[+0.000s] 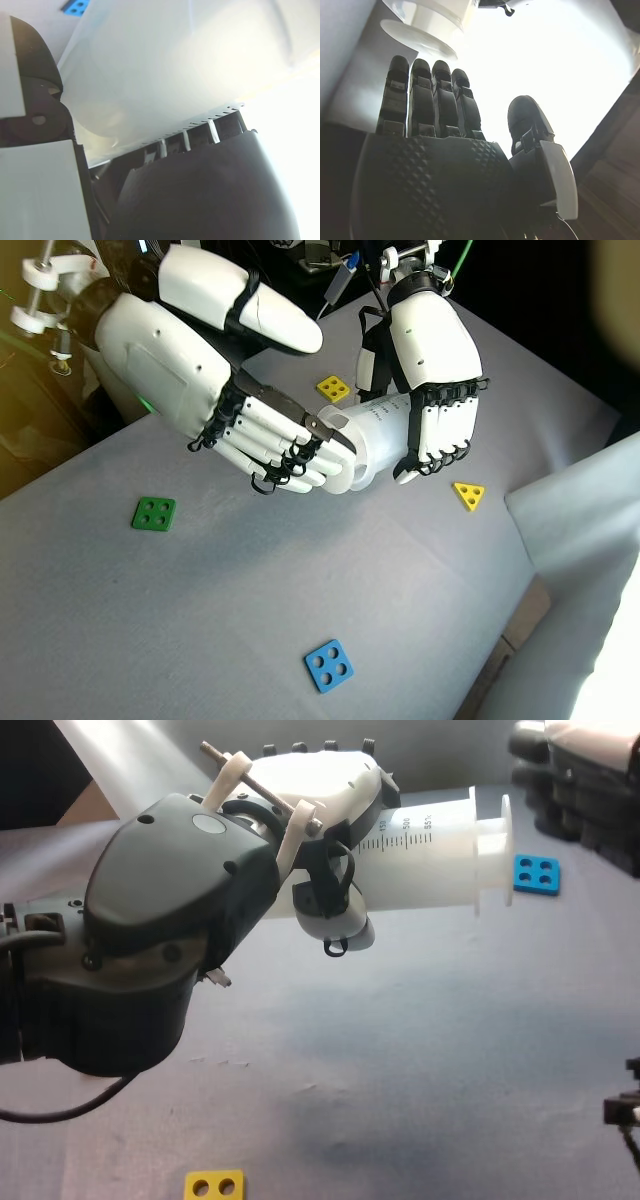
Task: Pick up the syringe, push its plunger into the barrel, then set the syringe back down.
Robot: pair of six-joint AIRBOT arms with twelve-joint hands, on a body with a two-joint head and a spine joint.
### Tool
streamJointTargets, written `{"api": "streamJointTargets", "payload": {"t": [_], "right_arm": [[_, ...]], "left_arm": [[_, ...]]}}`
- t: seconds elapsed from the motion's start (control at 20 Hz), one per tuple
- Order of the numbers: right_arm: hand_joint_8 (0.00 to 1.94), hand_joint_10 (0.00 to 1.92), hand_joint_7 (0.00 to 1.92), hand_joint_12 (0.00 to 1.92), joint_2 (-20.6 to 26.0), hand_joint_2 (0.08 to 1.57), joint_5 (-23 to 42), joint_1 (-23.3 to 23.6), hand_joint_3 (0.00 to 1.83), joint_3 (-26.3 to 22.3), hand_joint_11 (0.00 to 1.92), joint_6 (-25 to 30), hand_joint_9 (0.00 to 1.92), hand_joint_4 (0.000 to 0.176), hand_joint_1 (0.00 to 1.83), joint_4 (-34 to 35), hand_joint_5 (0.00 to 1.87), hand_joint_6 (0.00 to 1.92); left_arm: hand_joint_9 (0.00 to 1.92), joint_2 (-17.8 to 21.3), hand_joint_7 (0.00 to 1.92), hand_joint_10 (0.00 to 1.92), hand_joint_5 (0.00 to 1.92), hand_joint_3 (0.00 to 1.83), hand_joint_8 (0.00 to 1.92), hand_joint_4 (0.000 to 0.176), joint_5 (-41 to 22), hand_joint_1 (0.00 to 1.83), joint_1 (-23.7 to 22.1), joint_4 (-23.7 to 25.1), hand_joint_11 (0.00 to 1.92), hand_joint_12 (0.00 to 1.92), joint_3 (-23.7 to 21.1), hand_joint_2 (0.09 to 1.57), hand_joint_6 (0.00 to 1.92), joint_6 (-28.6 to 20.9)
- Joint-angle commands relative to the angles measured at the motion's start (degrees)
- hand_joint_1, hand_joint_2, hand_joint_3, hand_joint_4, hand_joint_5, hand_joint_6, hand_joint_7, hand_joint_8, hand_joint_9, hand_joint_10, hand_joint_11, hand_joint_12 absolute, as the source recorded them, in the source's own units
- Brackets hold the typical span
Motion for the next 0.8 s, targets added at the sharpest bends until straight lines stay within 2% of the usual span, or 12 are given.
{"api": "streamJointTargets", "payload": {"t": [0.0,0.1,0.2,0.35,0.5,0.6,0.7,0.75], "right_arm": [[0.00,0.01,0.23,0.37,0.7,1.39,-3.4,0.6,0.00,0.9,0.00,0.4,0.17,0.000,0.00,-2.7,0.24,0.00],[0.01,0.01,0.25,0.39,1.1,1.38,-3.0,0.6,0.00,2.5,0.00,0.3,0.19,0.000,0.00,-2.9,0.25,0.01],[0.00,0.00,0.24,0.36,1.7,1.38,-0.7,0.5,0.00,5.5,0.00,0.3,0.18,0.000,0.00,-6.2,0.25,0.00],[0.00,0.00,0.21,0.31,1.8,1.39,4.0,0.4,0.00,9.7,0.00,0.3,0.15,0.000,0.00,-14.5,0.22,0.00],[0.01,0.01,0.24,0.40,2.1,1.39,7.0,0.8,0.00,13.7,0.00,0.6,0.18,0.000,0.00,-32.1,0.25,0.01],[0.00,0.00,0.22,0.36,2.0,1.39,8.7,0.2,0.00,16.4,0.00,4.1,0.16,0.000,0.00,-42.6,0.22,0.00],[0.00,0.00,0.21,0.32,1.5,1.39,11.7,0.0,0.00,19.4,0.00,15.6,0.16,0.000,0.00,-52.4,0.21,0.00],[0.00,0.00,0.21,0.31,1.0,1.39,11.3,0.0,0.00,20.1,0.00,16.0,0.16,0.000,0.00,-52.6,0.21,0.00]], "left_arm": [[0.88,0.2,0.96,1.28,0.93,0.00,1.06,0.000,-1.5,1.37,-0.3,4.9,0.69,1.11,-0.1,1.12,0.90,-0.2],[0.87,0.3,0.96,1.29,0.94,0.00,1.07,0.000,-0.6,1.37,0.4,5.8,0.69,1.11,0.0,1.12,0.88,-0.2],[0.87,0.3,0.96,1.30,0.94,0.00,1.07,0.000,0.9,1.37,1.2,7.2,0.69,1.11,0.4,1.12,0.87,-0.2],[0.87,0.5,0.96,1.30,0.94,0.00,1.06,0.000,2.3,1.37,2.6,8.8,0.70,1.12,0.8,1.12,0.88,-0.2],[0.85,0.5,0.96,1.31,0.94,0.00,1.06,0.000,4.2,1.37,5.2,12.2,0.67,1.14,1.6,1.13,0.89,-1.3],[0.87,0.4,0.96,1.29,0.95,0.00,1.05,0.000,4.4,1.37,7.0,15.2,0.67,1.11,1.8,1.12,0.89,-2.6],[0.86,0.1,0.96,1.29,0.95,0.00,1.06,0.000,4.9,1.37,9.0,18.1,0.67,1.11,2.2,1.12,0.87,-4.8],[0.86,0.0,0.96,1.29,0.95,0.00,1.07,0.000,4.9,1.37,10.0,19.1,0.67,1.10,2.2,1.12,0.86,-5.7]]}}
